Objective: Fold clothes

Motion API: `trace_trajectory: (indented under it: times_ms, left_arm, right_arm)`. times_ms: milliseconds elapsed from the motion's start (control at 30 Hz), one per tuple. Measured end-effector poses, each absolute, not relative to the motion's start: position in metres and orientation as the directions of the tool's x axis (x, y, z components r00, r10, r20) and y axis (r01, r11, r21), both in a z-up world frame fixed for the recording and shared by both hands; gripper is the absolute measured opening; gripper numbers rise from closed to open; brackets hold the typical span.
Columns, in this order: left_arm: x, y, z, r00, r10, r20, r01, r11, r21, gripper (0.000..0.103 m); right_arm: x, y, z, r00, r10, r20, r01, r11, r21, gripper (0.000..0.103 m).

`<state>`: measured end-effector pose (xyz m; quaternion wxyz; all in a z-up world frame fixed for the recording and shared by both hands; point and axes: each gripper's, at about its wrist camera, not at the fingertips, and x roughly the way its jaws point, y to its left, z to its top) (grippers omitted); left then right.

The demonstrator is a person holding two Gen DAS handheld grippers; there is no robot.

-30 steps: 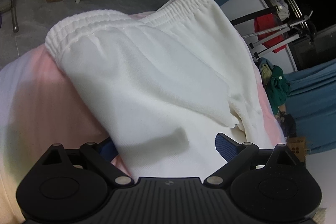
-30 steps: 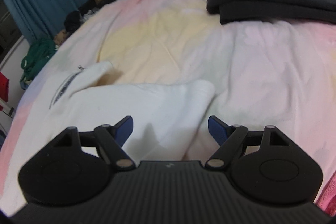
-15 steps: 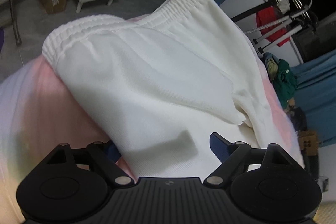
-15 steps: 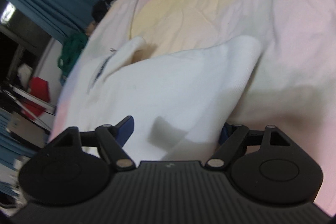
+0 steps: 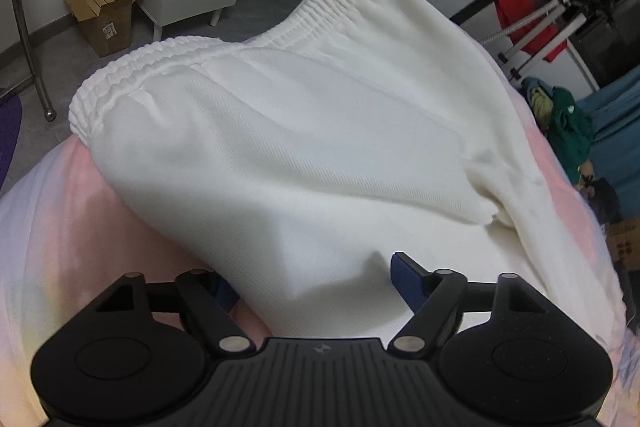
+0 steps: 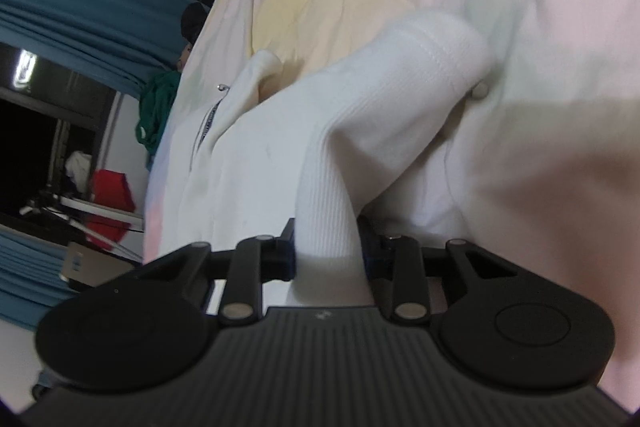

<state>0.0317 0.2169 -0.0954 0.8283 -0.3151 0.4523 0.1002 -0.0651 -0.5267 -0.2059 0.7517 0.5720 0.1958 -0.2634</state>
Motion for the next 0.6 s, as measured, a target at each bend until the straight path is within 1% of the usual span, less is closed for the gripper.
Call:
trace_trajectory:
  times_ms: [33,67,133,167,200,333,433,600]
  left_arm:
    - [0.031,0.22,-0.096,0.577,-0.117,-0.809,-0.463,0.768,-0.442,0.061]
    - [0.03,0.225,-0.096,0.584,-0.119,-0.803,-0.476,0.751,-0.458,0.056]
    - [0.027,0.235,-0.095,0.602,-0.126,-0.789,-0.491,0.72,-0.49,0.036]
    - [0.025,0.24,-0.095,0.611,-0.132,-0.781,-0.492,0.709,-0.505,0.03]
    - [0.023,0.244,-0.094,0.619,-0.136,-0.773,-0.494,0.698,-0.518,0.022]
    - [0.012,0.243,-0.082,0.672,-0.14,-0.727,-0.452,0.7,-0.552,0.015]
    - [0.001,0.237,-0.065,0.727,-0.129,-0.674,-0.39,0.73,-0.561,0.013]
    - [-0.03,0.244,-0.043,0.798,-0.192,-0.571,-0.314,0.676,-0.666,0.012]
  right_arm:
    - [-0.064,-0.525,-0.202,0.779,-0.187,-0.598,0.626,0.226,0.746,0.017]
    - [-0.063,-0.524,-0.198,0.774,-0.202,-0.6,0.633,0.246,0.734,0.015]
    - [-0.065,-0.521,-0.19,0.774,-0.232,-0.589,0.633,0.267,0.726,0.013]
    - [-0.066,-0.52,-0.187,0.777,-0.242,-0.581,0.629,0.27,0.729,0.013]
    - [-0.069,-0.518,-0.184,0.779,-0.249,-0.575,0.626,0.268,0.732,0.013]
    - [-0.08,-0.516,-0.175,0.795,-0.272,-0.543,0.602,0.241,0.761,0.012]
    - [-0.086,-0.512,-0.164,0.806,-0.298,-0.511,0.584,0.259,0.769,0.012]
    - [-0.104,-0.503,-0.138,0.811,-0.373,-0.45,0.565,0.308,0.765,0.012]
